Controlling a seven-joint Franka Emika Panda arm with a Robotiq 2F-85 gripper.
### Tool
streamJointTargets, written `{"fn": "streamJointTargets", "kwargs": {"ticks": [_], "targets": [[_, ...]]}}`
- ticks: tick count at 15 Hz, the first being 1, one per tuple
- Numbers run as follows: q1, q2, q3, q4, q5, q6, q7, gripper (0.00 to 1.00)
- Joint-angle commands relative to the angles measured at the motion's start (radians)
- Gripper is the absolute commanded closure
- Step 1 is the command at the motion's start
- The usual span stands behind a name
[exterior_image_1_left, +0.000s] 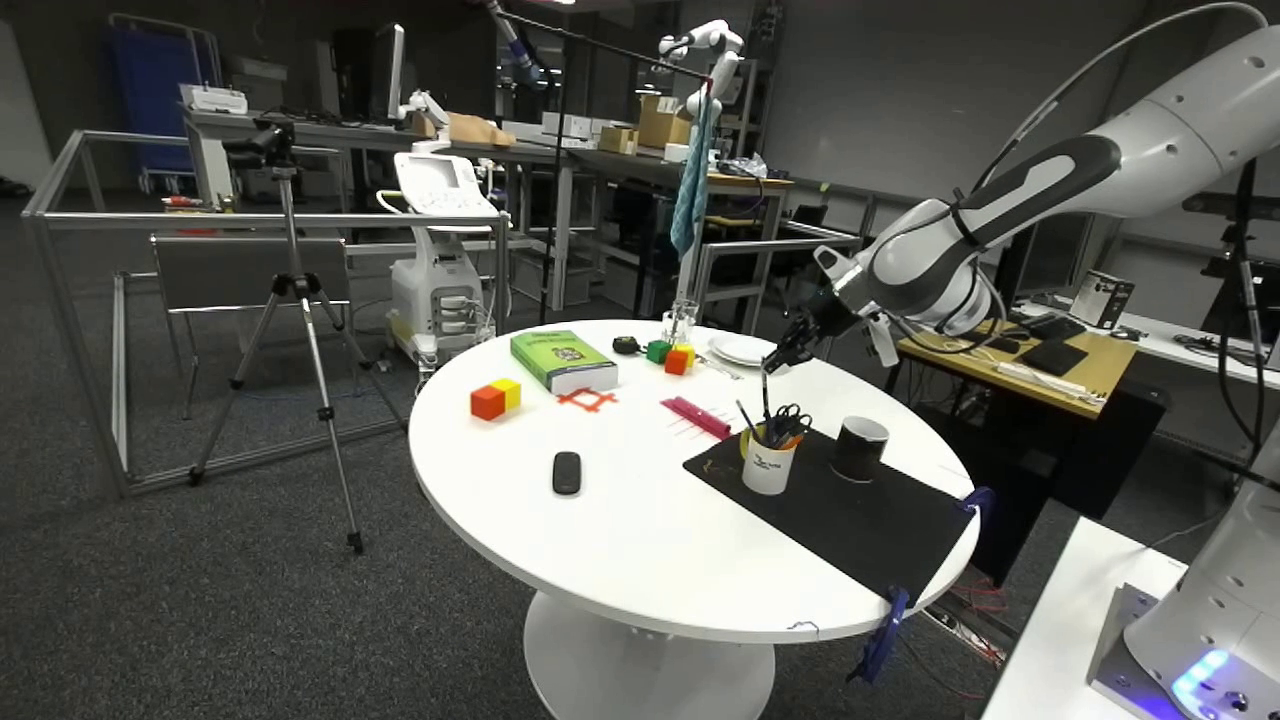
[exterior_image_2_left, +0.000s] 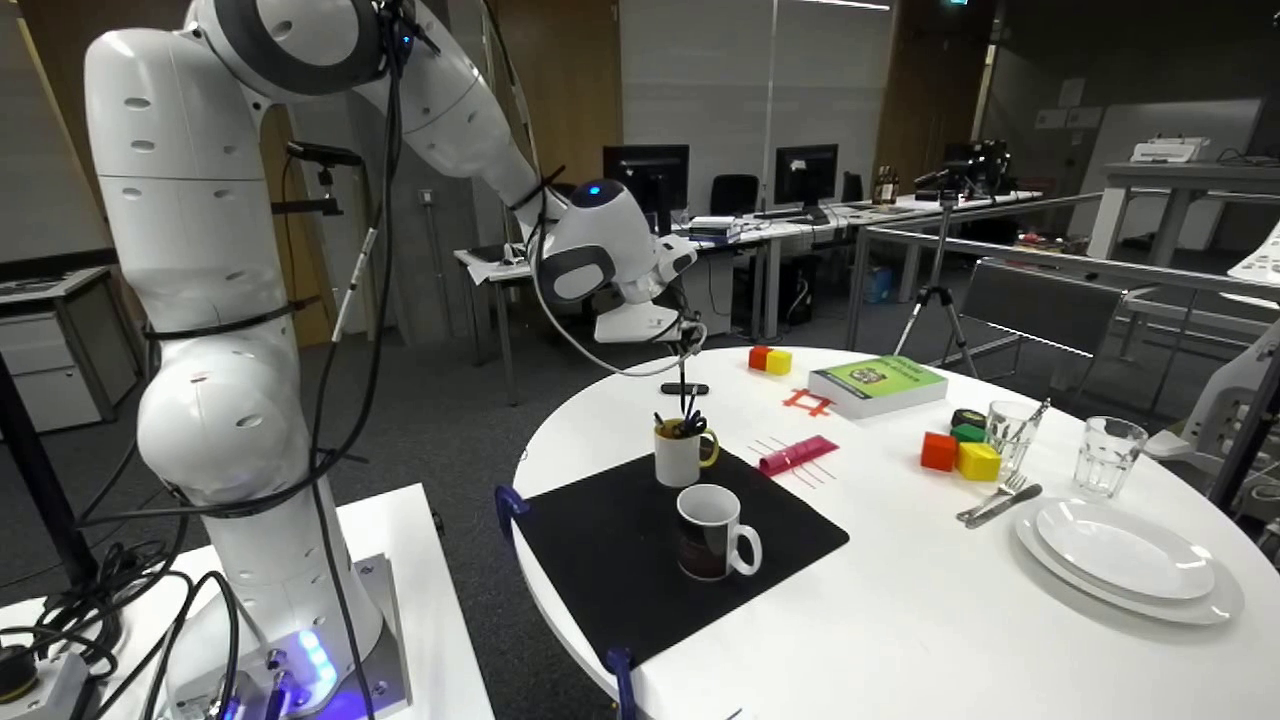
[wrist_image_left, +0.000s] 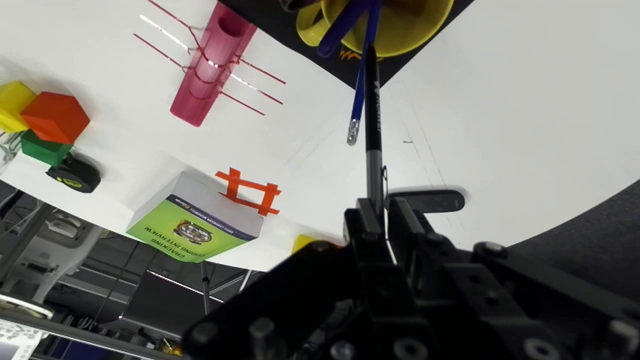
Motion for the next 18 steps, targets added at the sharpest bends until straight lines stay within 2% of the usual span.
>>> {"fn": "streamJointTargets", "kwargs": {"ticks": [1,6,10,13,17,18], "targets": [[-0.050,-0.013,0.037,0.001,0.148,-0.024,-0.150,0.97],[-0.072,0.007,0.036,0.015,0.334,-0.095,-0.317,0.97],[-0.081,0.031,0.028,0.015,0.428,-0.129,-0.421,0.97],[-0.086,0.073,0.023,0.021,0.448,-0.128,-0.459,0.97],[-0.091,0.123,0.014,0.017,0.412,-0.137,-0.447,0.96],[-0.089,0.132,0.010,0.015,0.398,-0.138,-0.432,0.63]]}}
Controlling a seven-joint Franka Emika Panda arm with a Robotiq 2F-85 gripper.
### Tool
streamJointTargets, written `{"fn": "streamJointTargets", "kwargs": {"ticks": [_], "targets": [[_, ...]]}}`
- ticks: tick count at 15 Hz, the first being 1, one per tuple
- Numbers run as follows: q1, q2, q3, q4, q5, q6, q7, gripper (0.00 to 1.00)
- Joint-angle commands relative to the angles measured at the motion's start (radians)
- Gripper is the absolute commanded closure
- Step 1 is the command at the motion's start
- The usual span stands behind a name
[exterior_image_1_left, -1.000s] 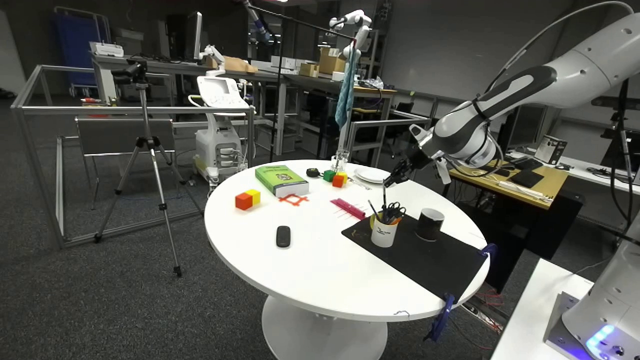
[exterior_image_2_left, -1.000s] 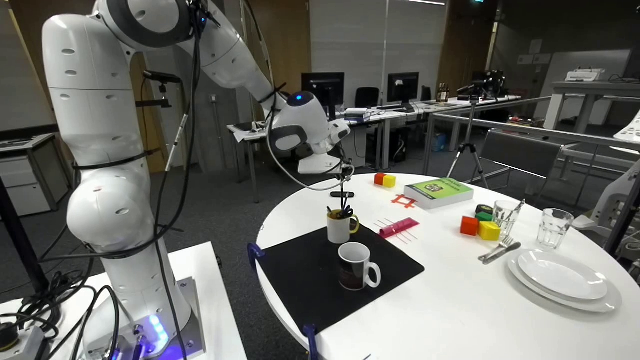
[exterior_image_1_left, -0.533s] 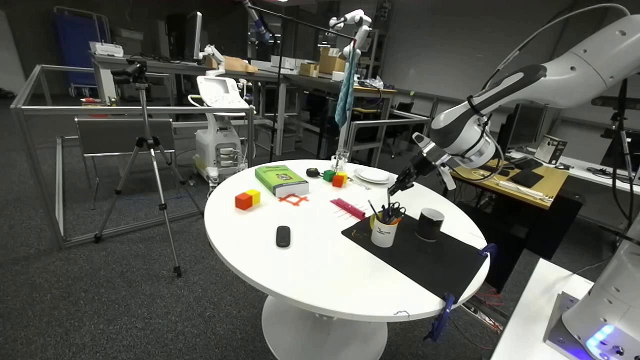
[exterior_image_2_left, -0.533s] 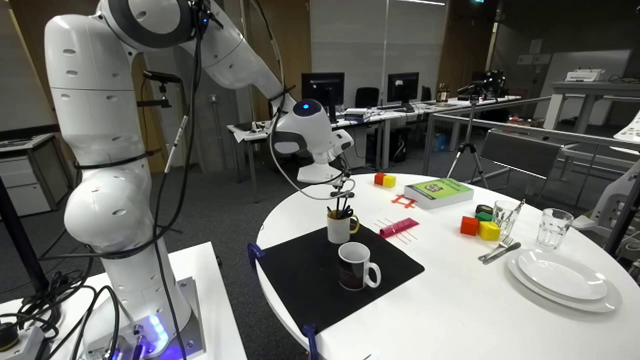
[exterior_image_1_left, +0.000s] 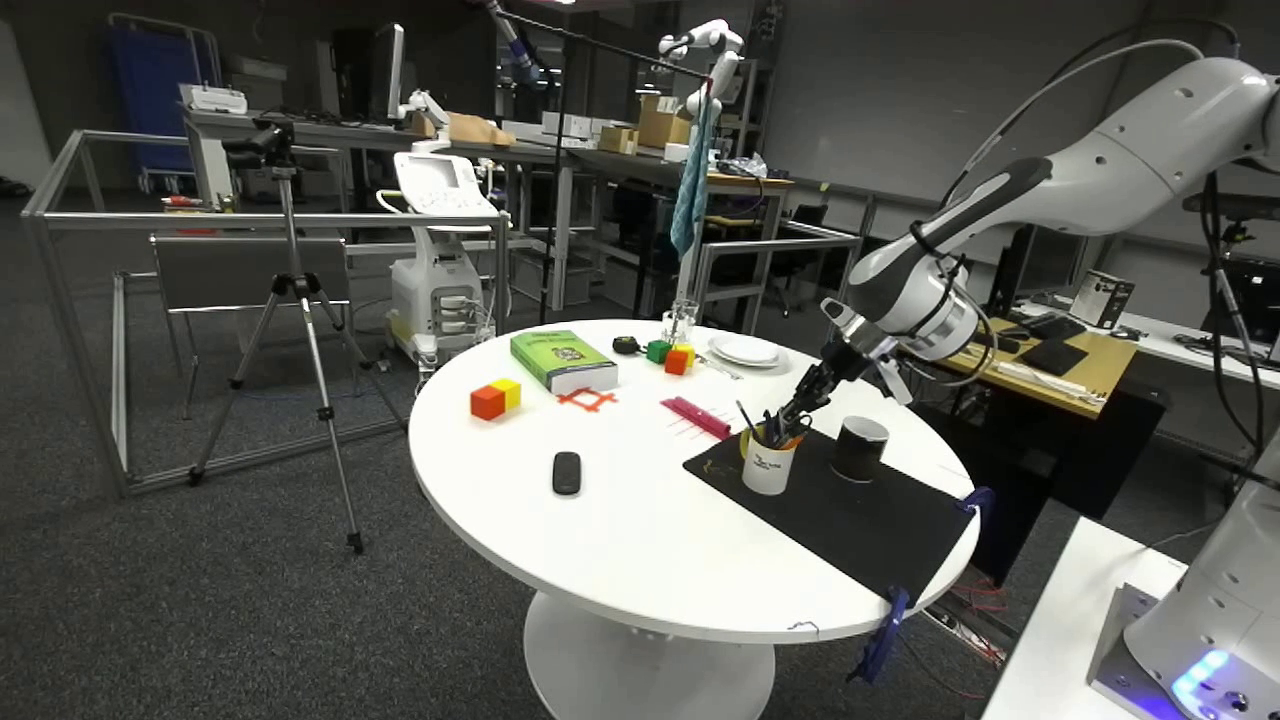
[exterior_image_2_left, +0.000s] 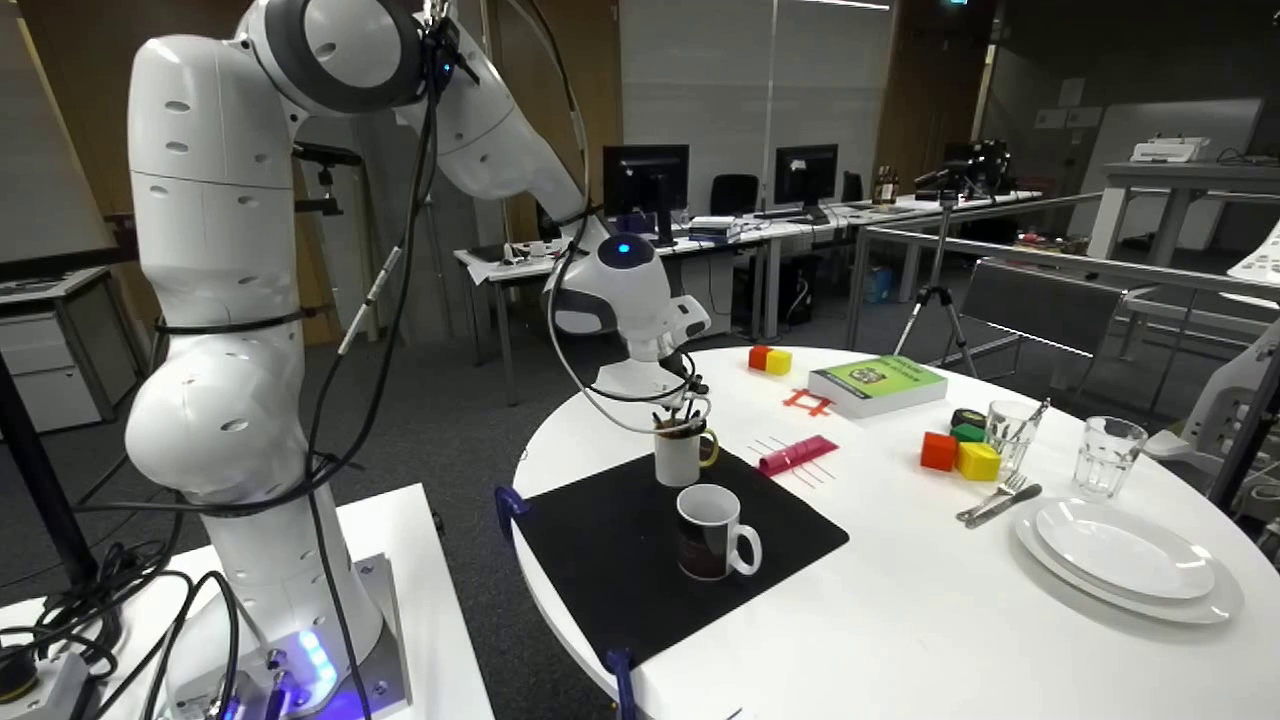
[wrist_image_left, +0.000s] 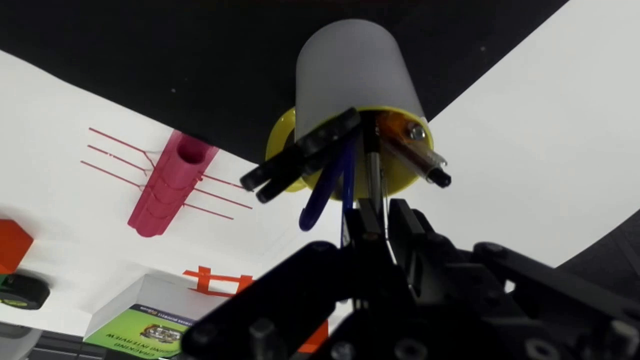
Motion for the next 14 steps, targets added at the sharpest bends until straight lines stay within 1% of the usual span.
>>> {"fn": "streamJointTargets", "kwargs": {"ticks": [1,2,3,5,8,9,10,14], "targets": [[-0.012,0.030,-0.011,0.010,-0.022,-0.035,-0.014,0.62],[-0.009,0.034,-0.016,0.007,-0.031,-0.035,-0.002,0.56],[-0.008,0.038,-0.018,0.007,-0.031,-0.032,0.000,0.47],[-0.006,0.033,-0.020,0.003,-0.026,-0.018,0.005,0.34],[-0.009,0.016,-0.016,0.003,-0.010,-0.015,-0.001,0.09],[-0.011,0.010,-0.014,0.004,-0.005,-0.016,-0.005,0.03],[-0.011,0.007,-0.013,0.006,-0.003,-0.016,-0.006,0.00],[-0.013,-0.004,-0.011,0.011,0.004,-0.013,-0.014,0.00]]}}
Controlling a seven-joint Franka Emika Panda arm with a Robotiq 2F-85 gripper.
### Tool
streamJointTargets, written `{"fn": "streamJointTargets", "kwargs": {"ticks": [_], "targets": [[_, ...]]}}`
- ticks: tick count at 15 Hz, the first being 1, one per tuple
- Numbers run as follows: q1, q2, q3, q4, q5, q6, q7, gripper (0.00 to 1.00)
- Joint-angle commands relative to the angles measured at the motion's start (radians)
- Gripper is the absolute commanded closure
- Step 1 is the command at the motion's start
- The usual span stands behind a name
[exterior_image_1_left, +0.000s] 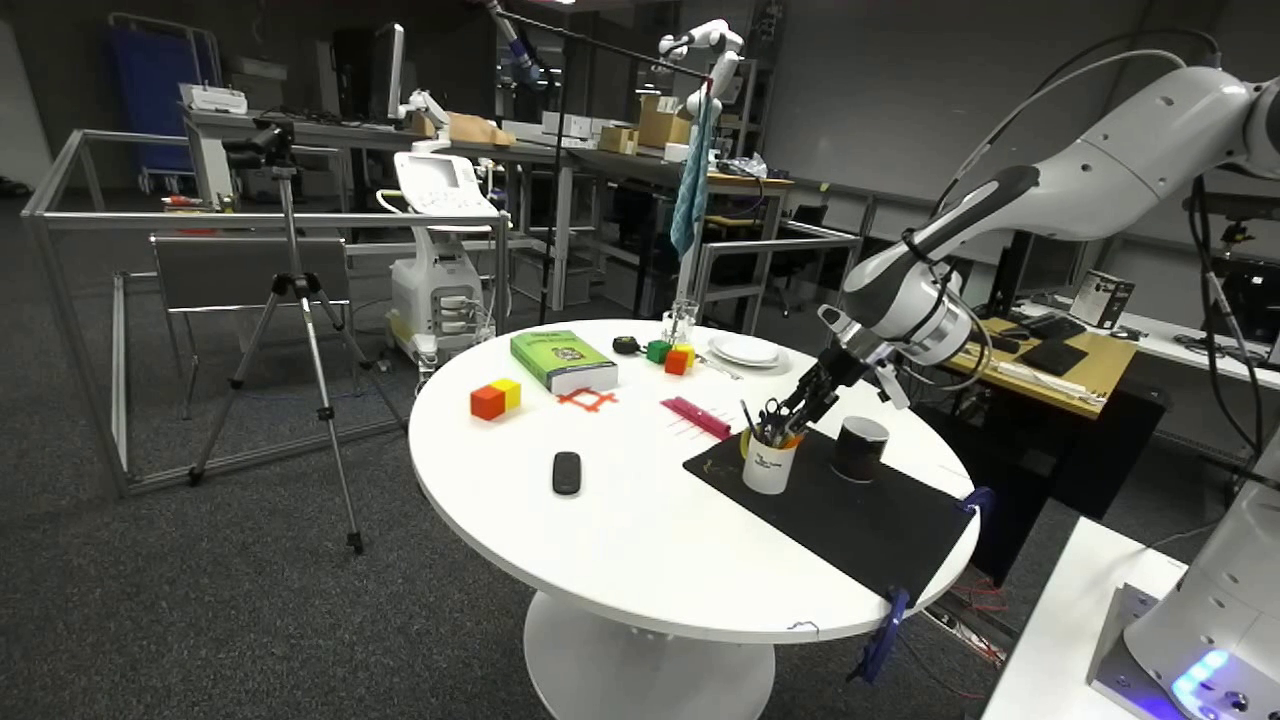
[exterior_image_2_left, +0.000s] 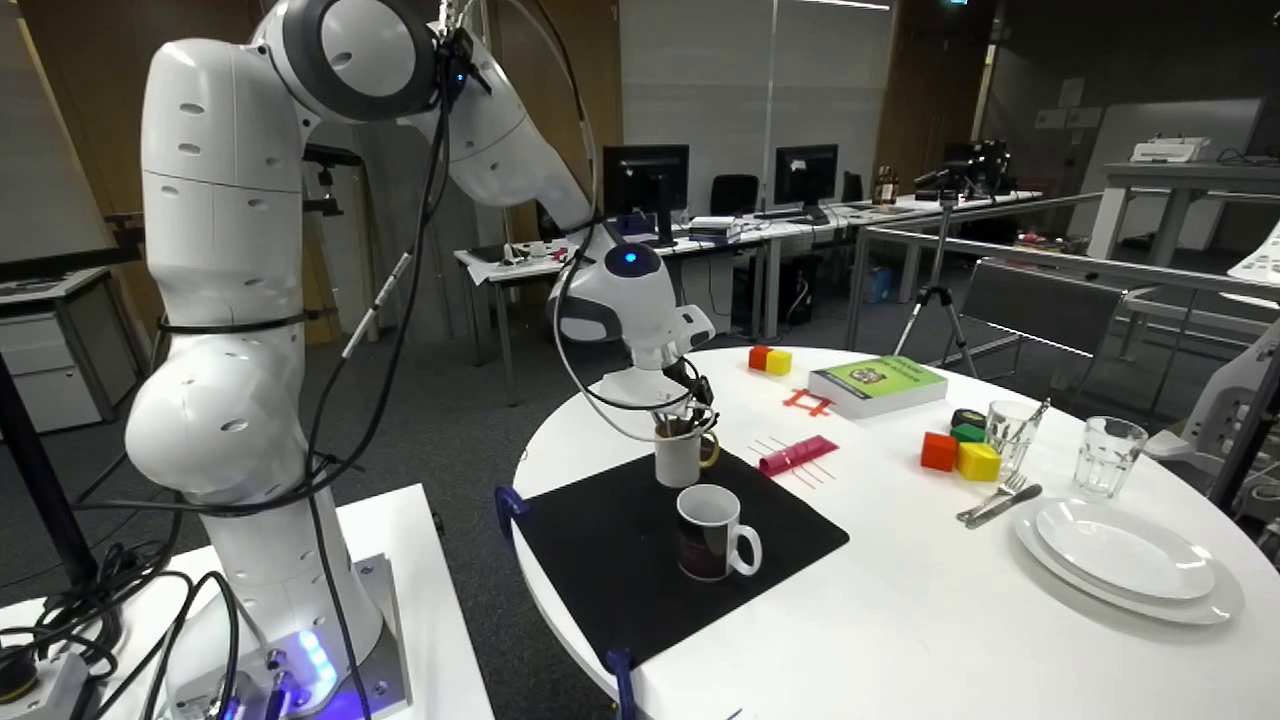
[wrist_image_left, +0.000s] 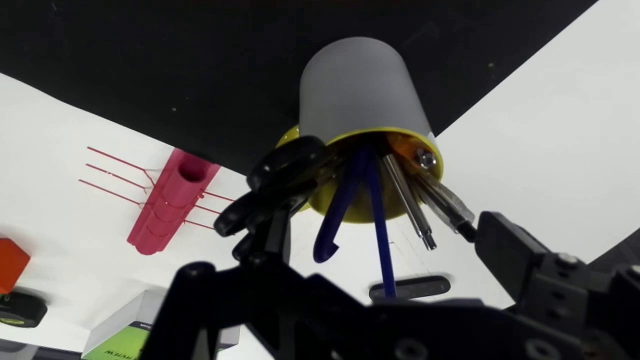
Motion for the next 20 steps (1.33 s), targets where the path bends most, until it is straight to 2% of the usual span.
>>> {"fn": "streamJointTargets", "kwargs": {"ticks": [1,20], "targets": [[-0.014,-0.038,0.002,-0.001,0.018,-0.010,-0.017,0.00],[0.004,-0.002,-0.030,0.035,-0.011,0.005,0.009,0.00]]}}
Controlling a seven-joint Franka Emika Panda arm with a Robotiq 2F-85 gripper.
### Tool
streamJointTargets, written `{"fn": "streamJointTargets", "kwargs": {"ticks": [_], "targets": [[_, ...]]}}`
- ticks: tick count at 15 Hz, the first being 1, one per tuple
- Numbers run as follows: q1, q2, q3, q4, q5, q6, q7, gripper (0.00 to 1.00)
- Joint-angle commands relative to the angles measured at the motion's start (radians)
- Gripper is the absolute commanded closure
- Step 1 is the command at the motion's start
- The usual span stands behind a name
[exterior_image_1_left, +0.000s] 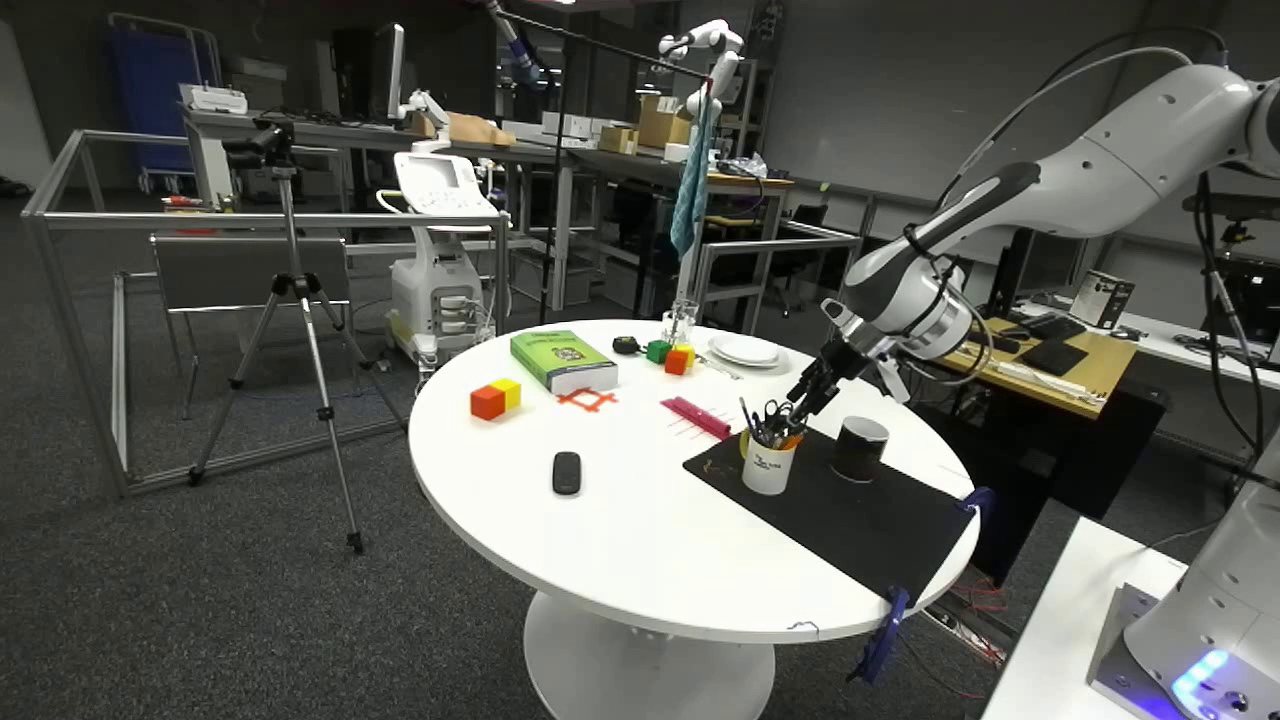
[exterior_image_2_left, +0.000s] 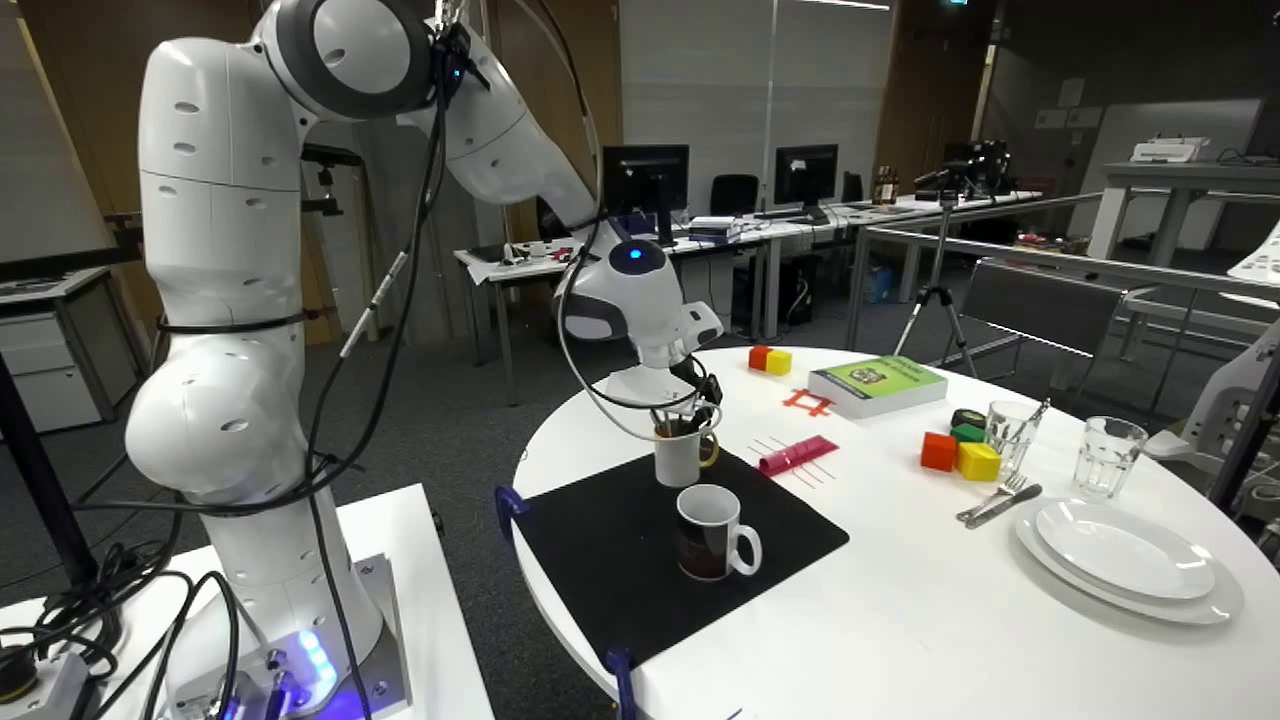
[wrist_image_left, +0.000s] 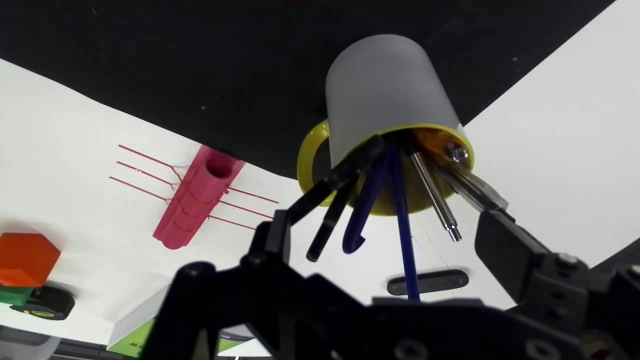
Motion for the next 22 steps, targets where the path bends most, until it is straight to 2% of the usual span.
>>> {"fn": "streamJointTargets", "kwargs": {"ticks": [1,22], "targets": [[0.005,0.005,-0.003,0.029,-0.012,0.006,0.007,0.00],[0.029,0.070,-0.004,0.095,-0.017,0.023,0.046,0.00]]}}
